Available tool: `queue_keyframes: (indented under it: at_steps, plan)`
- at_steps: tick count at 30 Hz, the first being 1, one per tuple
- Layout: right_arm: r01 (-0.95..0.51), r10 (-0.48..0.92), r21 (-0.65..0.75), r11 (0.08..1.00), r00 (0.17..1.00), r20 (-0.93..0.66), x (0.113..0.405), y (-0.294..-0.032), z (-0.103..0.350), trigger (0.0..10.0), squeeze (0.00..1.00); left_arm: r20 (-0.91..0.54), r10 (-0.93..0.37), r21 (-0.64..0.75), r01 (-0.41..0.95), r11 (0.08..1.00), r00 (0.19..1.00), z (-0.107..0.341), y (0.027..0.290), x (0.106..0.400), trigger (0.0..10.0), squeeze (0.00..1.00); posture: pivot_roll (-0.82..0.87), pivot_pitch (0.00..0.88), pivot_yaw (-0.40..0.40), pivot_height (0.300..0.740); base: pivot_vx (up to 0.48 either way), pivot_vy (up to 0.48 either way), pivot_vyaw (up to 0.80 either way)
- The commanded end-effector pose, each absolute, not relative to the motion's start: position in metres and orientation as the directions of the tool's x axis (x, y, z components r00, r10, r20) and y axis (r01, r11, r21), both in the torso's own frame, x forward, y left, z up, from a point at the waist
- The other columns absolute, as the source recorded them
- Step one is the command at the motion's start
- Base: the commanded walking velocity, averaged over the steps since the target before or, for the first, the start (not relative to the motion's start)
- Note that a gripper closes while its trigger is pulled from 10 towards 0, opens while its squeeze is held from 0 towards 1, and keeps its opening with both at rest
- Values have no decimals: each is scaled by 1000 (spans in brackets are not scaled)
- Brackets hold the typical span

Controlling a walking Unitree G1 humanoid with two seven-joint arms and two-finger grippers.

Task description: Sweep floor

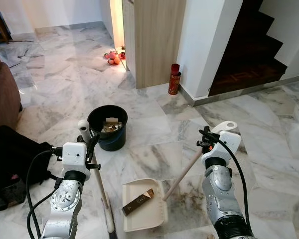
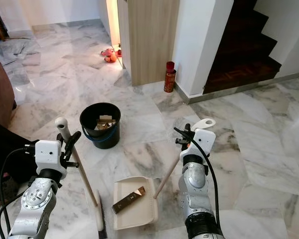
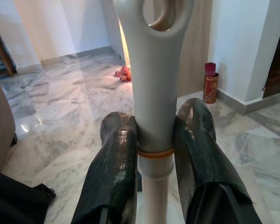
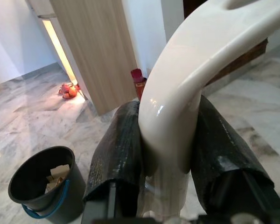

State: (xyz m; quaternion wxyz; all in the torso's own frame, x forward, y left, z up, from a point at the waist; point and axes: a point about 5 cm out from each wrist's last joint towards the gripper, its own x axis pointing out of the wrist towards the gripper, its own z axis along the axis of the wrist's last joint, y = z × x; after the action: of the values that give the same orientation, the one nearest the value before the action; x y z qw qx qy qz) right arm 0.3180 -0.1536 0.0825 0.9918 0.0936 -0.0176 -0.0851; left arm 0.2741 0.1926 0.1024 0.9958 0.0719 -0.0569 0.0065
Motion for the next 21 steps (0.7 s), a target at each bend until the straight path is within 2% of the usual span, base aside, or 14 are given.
queue_keyframes:
  at_steps: [1,3,4,6,14,21]
  plan:
    - [157,-170,214,964,984,43,323,-152,91,10000,0,182,3,121,-26,992,983,117,193,274,10000,0,165,31,-14,740,0,0,0]
    - [155,-167,210,965,985,43,323,-152,91,10000,0,195,-4,22,0,1000,981,121,190,275,10000,0,162,40,-16,740,0,0,0]
    - [155,-167,210,965,985,43,323,-152,91,10000,0,195,-4,22,0,1000,981,121,190,275,10000,0,162,40,-16,740,0,0,0]
    - [153,-165,209,966,985,41,323,-154,91,10000,0,182,-47,-133,72,988,982,128,185,278,10000,0,163,44,-18,740,0,0,0]
    - [148,-158,209,967,987,35,323,-154,90,10000,0,199,-57,-162,91,983,978,134,183,281,10000,0,165,43,-20,740,0,0,0]
    - [139,-149,212,967,988,33,325,-152,91,10000,0,201,-25,-61,38,997,979,137,190,278,10000,0,165,45,-22,740,0,0,0]
